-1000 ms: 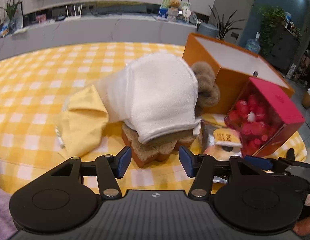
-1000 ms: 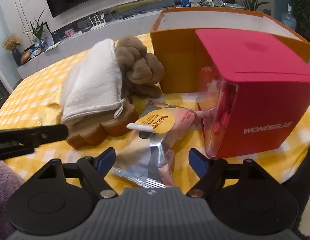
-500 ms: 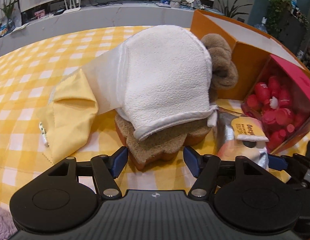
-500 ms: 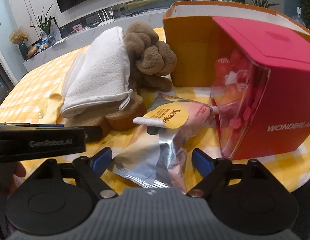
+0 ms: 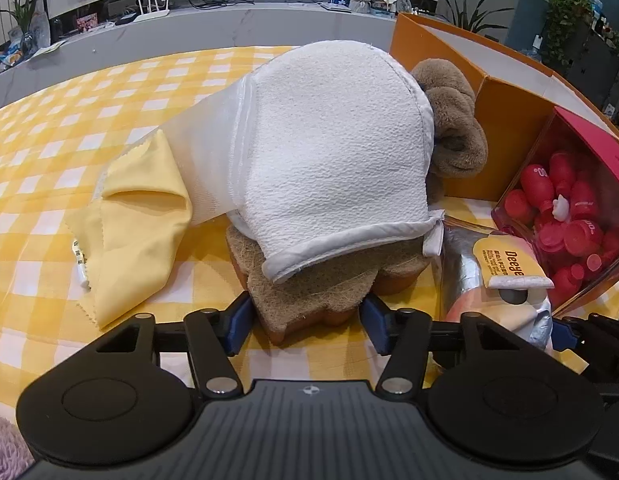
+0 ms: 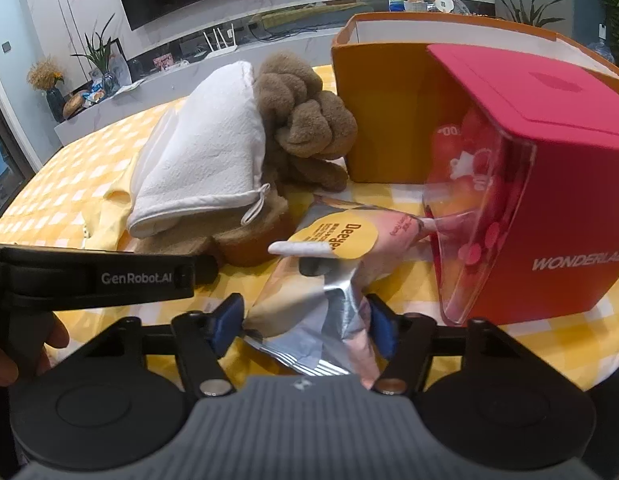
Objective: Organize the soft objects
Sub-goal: 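Grasp the brown bread-shaped sponge with the left tool while the right tool grasps the silver snack bag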
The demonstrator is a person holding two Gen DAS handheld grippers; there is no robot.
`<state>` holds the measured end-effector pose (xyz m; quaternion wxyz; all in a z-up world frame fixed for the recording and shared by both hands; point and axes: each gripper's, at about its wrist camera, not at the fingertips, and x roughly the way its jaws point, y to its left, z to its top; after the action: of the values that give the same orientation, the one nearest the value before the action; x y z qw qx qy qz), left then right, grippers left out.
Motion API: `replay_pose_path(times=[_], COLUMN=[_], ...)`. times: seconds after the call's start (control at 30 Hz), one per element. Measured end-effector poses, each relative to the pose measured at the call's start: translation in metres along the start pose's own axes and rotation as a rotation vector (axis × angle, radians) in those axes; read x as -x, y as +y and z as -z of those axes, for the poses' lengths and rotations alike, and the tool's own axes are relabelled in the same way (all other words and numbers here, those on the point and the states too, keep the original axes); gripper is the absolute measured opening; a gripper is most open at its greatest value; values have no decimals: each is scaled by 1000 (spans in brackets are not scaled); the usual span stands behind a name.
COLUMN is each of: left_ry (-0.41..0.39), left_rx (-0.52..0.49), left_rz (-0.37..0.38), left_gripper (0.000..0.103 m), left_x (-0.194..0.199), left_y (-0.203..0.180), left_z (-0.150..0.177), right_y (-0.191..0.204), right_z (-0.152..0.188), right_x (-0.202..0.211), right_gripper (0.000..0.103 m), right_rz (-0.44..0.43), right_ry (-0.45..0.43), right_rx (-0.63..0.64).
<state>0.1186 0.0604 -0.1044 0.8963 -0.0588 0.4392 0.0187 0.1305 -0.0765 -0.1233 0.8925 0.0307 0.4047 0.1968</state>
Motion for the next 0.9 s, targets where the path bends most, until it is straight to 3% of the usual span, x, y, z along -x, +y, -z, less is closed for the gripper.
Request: replay_pose_path(times=[0.2,0.43,0.53,0.6,0.8,0.9], left_ry=[17,97,109,73,-35,-95], left_rx=[-30,43,129,177,222,203], left_rz=[1,23,111,176,234,221], left_gripper=[62,62,61,60,58,58], left_x=[20,52,54,61,89,104], left_y=[-6,6,19,24,29,26], left_z=[6,23,25,23,5,-2], right_y=[1,3,2,1,0,1], right_z=[-1,5,7,5,4,4], right_x=[9,19,18,18,20,22], right_gripper=[60,60,60,60,60,60], right_rz=[-16,-47,-46,-47,-51,-55], right_ry=[11,50,51,49,49,45], right_rx=[7,67,84,83,73,67])
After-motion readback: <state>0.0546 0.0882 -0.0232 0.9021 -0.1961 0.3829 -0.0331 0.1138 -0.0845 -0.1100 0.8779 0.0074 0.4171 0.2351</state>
